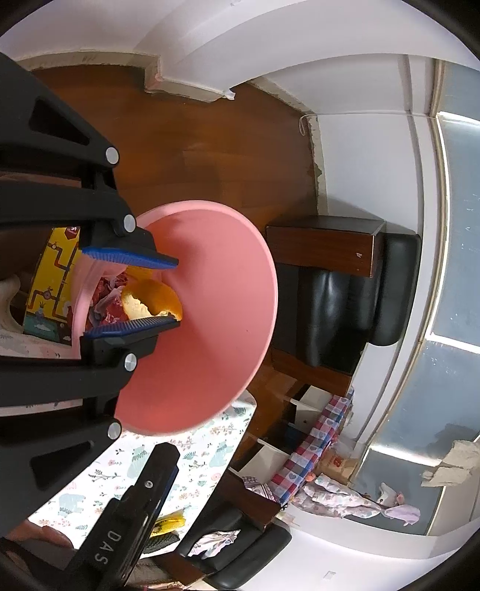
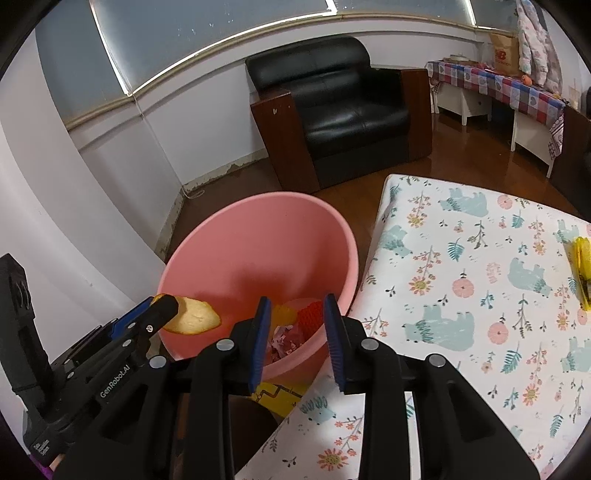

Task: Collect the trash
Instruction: 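Move both tools back over the table toward the yellow bag and black mat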

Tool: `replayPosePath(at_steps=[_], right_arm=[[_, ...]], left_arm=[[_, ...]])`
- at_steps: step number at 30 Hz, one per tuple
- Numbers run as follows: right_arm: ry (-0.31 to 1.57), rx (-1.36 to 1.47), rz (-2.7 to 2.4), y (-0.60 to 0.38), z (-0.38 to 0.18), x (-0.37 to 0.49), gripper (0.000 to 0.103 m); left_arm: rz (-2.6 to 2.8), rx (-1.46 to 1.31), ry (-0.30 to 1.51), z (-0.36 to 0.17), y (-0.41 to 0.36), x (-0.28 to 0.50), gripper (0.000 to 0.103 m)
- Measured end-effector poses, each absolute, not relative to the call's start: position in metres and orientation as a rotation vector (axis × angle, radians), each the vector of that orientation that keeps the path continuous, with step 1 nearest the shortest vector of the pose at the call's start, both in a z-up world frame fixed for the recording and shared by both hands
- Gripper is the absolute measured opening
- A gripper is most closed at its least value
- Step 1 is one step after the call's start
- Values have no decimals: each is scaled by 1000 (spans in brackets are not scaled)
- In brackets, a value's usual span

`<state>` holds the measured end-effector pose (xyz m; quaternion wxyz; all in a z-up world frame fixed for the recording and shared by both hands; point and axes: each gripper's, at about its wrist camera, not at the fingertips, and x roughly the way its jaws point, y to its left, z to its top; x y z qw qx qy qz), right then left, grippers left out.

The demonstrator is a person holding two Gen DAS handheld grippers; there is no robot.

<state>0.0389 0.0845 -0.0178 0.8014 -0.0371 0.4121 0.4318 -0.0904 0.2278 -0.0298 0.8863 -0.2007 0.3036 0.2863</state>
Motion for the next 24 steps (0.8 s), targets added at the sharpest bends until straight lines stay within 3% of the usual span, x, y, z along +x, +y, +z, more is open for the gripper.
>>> replayPosePath(at_steps=[9, 13, 24], right_arm=[[857, -53, 905, 53, -7, 40, 30], [854, -35, 893, 39, -5, 41, 30], [833, 3, 871, 8, -1, 43, 30]], left_arm=[[558, -373, 594, -8, 205, -100, 26], [554, -349, 575, 1, 196, -100, 38], [562, -353, 573, 15, 193, -99, 39]])
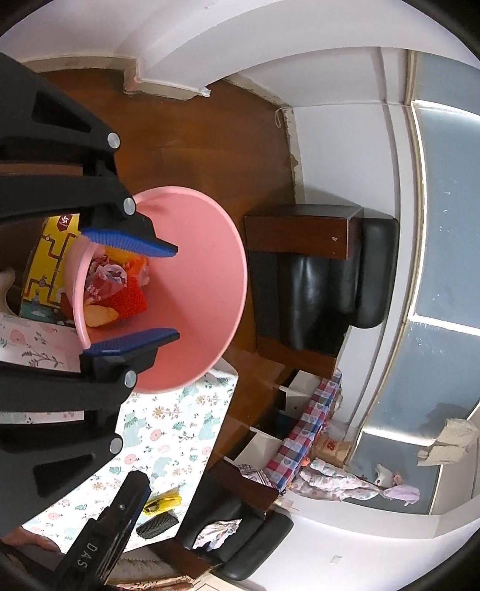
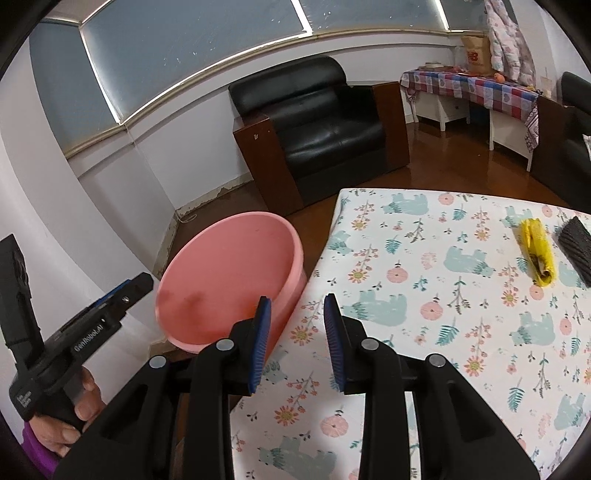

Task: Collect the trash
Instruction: 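Move both tools back over the table toward the yellow bag and black mat, then grasp the yellow plastic bag with the left tool while the right tool grasps the black mesh mat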

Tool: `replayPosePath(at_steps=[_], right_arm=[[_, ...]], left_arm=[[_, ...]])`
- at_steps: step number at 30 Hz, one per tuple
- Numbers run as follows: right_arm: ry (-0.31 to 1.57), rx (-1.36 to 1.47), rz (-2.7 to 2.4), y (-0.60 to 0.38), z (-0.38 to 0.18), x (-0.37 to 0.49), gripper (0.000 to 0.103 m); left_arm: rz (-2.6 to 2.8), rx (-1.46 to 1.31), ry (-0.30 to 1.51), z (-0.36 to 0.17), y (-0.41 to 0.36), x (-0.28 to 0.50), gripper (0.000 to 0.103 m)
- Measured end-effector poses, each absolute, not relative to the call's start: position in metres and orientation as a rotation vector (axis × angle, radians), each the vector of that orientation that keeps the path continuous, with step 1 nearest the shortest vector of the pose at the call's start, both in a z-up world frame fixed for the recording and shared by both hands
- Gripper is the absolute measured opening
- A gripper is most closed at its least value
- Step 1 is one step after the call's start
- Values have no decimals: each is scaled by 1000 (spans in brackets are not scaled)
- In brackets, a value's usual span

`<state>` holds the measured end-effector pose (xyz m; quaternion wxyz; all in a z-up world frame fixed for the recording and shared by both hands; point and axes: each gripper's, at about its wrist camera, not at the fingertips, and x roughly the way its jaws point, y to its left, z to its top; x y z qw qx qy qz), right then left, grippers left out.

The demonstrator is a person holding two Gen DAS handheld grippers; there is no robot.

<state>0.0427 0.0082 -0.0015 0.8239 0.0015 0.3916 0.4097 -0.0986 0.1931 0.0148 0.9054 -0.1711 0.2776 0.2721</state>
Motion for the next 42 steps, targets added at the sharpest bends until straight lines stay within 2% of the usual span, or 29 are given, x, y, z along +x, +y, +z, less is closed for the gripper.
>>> replayPosePath(at_steps=[15, 27, 35, 42], right_arm=[[770, 69, 713, -85, 6, 61, 30], [721, 147, 485, -204, 8, 107, 30], [743, 134, 395, -241, -12, 149, 31], [782, 178, 377, -252, -42, 183, 31]], left_arm=[[380, -280, 539, 56, 109, -75, 39], [171, -207, 556, 71, 2, 1, 39], [88, -188, 625, 42, -43, 88, 43], [5, -166, 745, -17, -76, 172, 43]])
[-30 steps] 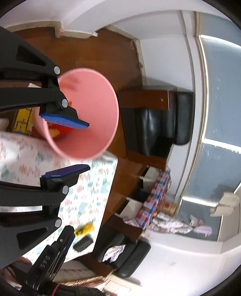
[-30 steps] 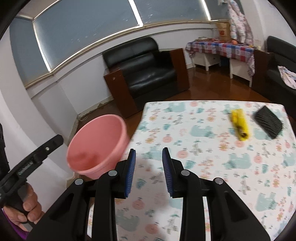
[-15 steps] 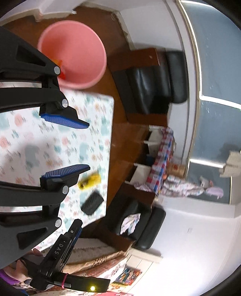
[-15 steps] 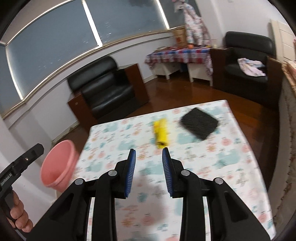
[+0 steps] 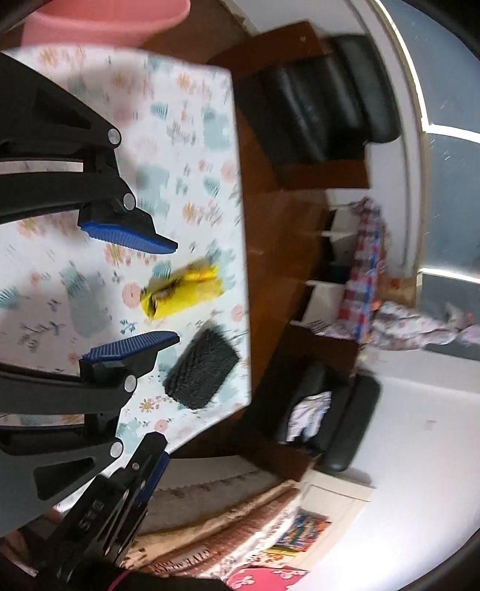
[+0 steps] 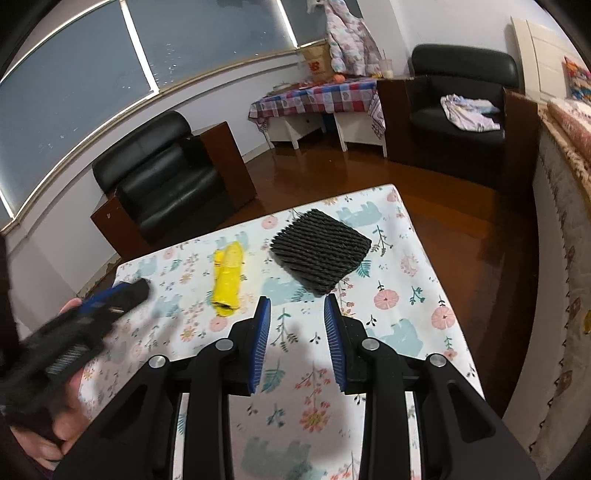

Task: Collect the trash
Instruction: 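Grasp the yellow plastic bag with the left tool while the right tool grasps the black mesh mat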

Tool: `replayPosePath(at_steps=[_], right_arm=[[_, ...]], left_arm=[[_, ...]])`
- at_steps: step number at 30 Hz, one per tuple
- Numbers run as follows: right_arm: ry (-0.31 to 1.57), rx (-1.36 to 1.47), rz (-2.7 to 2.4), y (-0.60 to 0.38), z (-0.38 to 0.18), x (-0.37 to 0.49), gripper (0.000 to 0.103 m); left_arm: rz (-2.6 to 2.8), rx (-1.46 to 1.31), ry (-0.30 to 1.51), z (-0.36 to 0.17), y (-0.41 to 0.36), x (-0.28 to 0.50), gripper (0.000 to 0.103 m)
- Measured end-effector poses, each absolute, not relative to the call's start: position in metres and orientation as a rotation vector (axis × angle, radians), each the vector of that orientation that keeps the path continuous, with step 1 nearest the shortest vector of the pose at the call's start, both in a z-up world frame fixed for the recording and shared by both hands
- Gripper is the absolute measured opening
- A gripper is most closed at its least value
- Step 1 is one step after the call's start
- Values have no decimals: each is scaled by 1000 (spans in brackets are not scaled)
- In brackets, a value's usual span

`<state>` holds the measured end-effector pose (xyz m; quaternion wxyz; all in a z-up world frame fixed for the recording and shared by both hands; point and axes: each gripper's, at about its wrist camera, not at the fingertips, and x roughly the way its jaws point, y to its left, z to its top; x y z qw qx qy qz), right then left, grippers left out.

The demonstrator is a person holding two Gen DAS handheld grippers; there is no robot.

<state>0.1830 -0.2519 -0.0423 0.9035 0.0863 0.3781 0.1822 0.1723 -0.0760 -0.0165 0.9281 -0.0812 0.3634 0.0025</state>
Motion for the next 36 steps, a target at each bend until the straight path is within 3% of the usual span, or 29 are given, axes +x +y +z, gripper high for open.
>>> replayPosePath(at_steps=[12, 14, 16, 19, 27, 29, 32, 36], right_arm=[[780, 171, 367, -238, -63, 224, 42], [792, 156, 350, -235, -67, 232, 42], [812, 137, 344, -230, -70, 239, 42], [850, 83, 334, -220, -77, 251, 42], [867, -18, 303, -205, -87, 253, 41], [867, -20, 291, -206, -86, 251, 26], [874, 8, 293, -210, -85, 248, 16], [879, 61, 323, -214, -78, 237, 13]], left_arm=[[77, -175, 869, -78, -77, 236, 43], [89, -176, 877, -84, -74, 238, 35], [80, -174, 873, -87, -72, 240, 20], [73, -155, 850, -85, -73, 238, 10], [38, -190, 830, -73, -59, 219, 4], [32, -206, 829, -70, -54, 212, 4], [27, -223, 819, -65, -48, 200, 4], [17, -240, 798, -54, -38, 181, 4]])
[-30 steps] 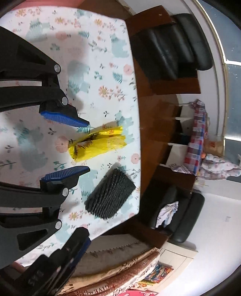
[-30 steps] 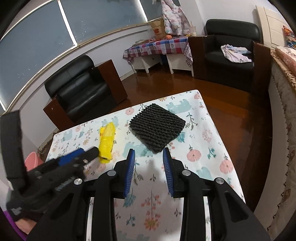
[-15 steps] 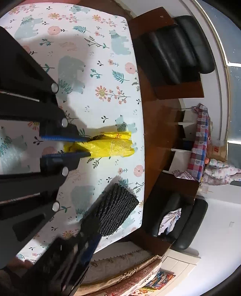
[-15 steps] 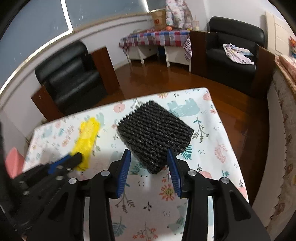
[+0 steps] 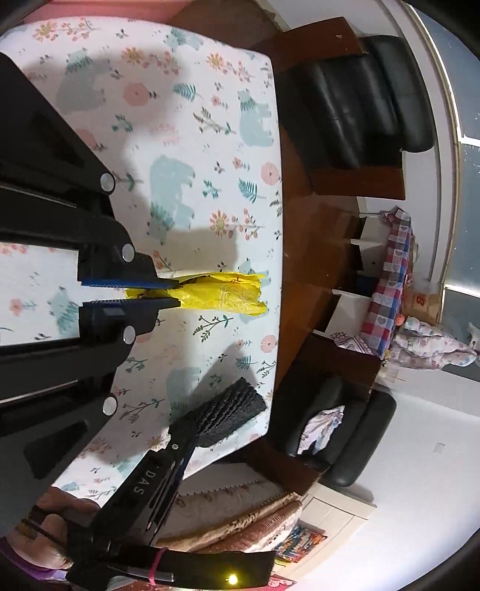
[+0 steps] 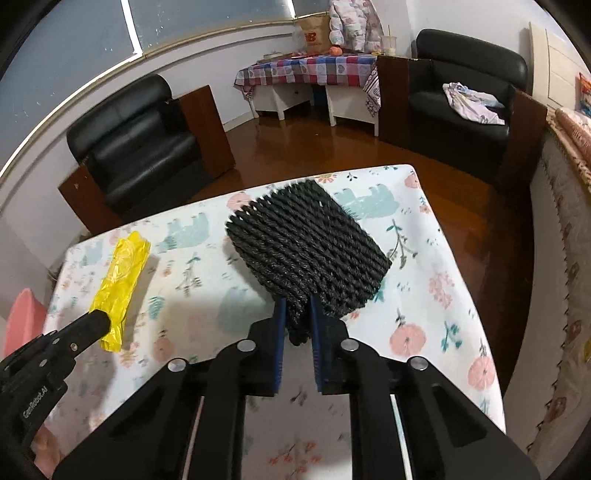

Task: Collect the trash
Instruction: 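Grasp the yellow plastic bag with the left tool while the right tool grasps the black mesh mat, then carry the yellow bag and black mat over the pink bin with both tools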

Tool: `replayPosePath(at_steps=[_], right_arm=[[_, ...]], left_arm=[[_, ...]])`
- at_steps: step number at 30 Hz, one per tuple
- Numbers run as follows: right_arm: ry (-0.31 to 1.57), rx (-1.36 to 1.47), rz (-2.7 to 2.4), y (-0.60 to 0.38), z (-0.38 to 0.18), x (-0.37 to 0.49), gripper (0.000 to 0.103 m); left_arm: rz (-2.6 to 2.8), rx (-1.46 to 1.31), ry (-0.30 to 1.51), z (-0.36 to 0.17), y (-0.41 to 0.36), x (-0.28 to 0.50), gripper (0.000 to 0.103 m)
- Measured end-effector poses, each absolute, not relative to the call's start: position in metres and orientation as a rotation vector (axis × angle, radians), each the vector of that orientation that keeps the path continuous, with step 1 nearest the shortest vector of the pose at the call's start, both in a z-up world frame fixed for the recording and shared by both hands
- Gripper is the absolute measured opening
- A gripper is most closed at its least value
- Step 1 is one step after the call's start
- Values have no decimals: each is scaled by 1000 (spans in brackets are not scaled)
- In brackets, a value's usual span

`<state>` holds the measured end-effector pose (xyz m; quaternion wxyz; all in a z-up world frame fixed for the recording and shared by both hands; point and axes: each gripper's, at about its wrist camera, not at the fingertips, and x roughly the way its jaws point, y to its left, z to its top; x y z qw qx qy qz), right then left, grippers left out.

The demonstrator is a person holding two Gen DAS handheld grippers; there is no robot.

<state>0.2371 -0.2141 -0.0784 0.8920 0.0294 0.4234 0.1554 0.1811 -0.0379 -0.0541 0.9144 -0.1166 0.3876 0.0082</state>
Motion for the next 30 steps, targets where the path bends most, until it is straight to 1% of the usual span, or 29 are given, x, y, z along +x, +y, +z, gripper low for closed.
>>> replayPosePath(at_steps=[18, 30], right_arm=[[832, 209, 470, -189, -33, 121, 13], [793, 185, 516, -166, -16, 64, 13]], left_arm=[[27, -205, 683, 3, -14, 78, 4], [85, -209, 639, 16, 8, 15, 4]])
